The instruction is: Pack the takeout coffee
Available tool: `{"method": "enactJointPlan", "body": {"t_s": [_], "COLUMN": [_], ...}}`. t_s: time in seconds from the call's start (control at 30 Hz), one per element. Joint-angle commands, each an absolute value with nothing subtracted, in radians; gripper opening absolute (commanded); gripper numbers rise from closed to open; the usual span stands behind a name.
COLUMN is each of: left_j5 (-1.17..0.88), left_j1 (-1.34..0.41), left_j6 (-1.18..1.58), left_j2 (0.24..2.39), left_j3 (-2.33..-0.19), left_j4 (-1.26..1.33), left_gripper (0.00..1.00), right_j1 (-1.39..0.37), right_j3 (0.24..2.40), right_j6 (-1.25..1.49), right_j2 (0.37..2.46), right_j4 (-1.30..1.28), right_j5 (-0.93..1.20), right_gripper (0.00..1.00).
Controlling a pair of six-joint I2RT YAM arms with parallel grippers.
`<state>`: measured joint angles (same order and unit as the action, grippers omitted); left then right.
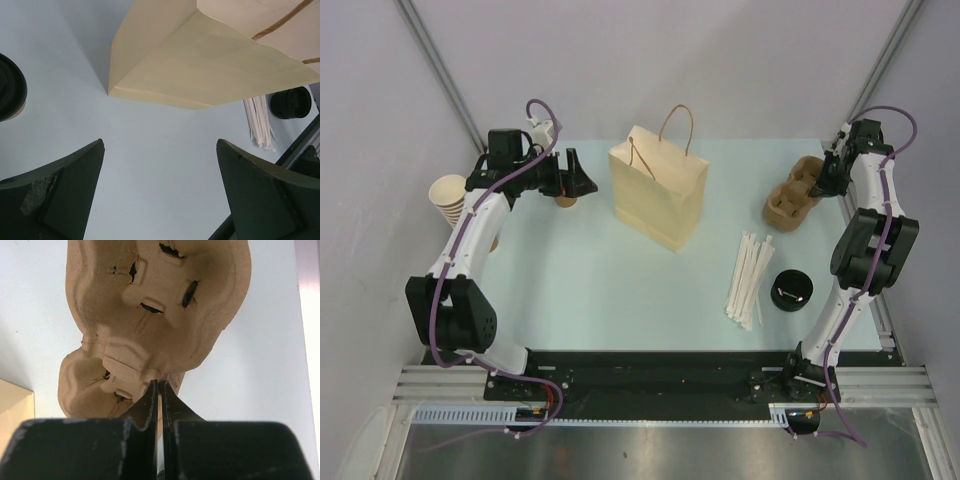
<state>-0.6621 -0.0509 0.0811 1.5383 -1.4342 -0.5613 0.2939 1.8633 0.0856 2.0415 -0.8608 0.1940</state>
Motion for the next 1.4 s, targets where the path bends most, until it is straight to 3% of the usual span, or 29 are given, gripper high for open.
{"method": "enactJointPlan", "body": {"t_s": [0.0, 0.87, 1.1, 1.2, 1.37], "left_j5": [-0.683, -0.696, -0.709, -0.666, -0.543], "left_j1": [-0.043, -0.043, -0.044, -0.061, -0.264], "left_j6": [0.087, 0.091, 0.078, 0.039, -0.133], "left_j2": [1.536, 1.534, 1.444, 1.405, 1.502], "left_j3": [-1.439, -1.468, -1.471, -1.546, -1.814], "left_j4": [-0.538, -0.545, -0.434, -0.371, -0.5], "left_gripper": [0.99, 1.0, 1.0, 0.99, 1.0], "right_j1": [0.308, 0.422, 0.459, 0.462, 0.462], "right_j3": [1.907, 1.876, 1.853, 1.841, 1.821], "right_j6": [0.097, 0.187, 0.209, 0.21, 0.213], "right_j2": [2.008, 1.95, 1.959, 1.96, 1.971], "right_j4": [-0.859, -0.793, -0.772, -0.77, -0.759], "right_j5": [0.232, 0.517, 0.62, 0.638, 0.644], "right_gripper": [0.0, 0.0, 0.0, 0.0, 0.0]}}
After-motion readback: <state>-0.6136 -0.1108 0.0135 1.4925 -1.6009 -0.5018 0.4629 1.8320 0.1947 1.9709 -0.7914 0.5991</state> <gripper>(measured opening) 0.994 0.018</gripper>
